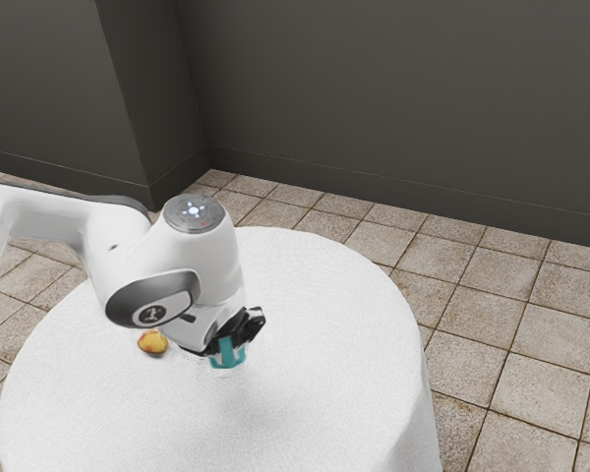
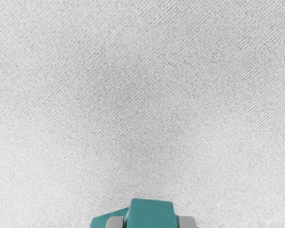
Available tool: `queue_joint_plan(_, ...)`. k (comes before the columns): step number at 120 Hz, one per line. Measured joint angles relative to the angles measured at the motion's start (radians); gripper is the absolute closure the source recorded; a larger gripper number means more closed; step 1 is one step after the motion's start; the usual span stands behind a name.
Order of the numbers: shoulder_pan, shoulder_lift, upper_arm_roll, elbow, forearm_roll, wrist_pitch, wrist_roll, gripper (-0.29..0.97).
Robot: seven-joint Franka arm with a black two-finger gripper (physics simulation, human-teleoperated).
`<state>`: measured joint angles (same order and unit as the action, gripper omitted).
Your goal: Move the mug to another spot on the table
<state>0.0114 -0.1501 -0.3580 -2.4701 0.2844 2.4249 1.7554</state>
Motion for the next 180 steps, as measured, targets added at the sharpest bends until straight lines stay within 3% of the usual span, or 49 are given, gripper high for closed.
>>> queue_joint_plan(45, 0.068, 0.206, 0.045, 0.199, 0.198, 0.004, -0.036, 0.77)
queue_joint_plan(82, 0.117, 0.343, 0.076, 0.262, 0.342, 0.017, -0.068, 0.79)
queue_joint_plan(132, 0.114, 0.439, 0.085, 0.296, 0.415, 0.024, -0.121, 0.78)
queue_joint_plan(148, 0.115, 0.445, 0.096, 0.299, 0.419, 0.021, -0.135, 0.69)
queue_joint_plan(180, 0.113, 0.448, 0.099, 0.299, 0.423, 0.004, -0.157, 0.35)
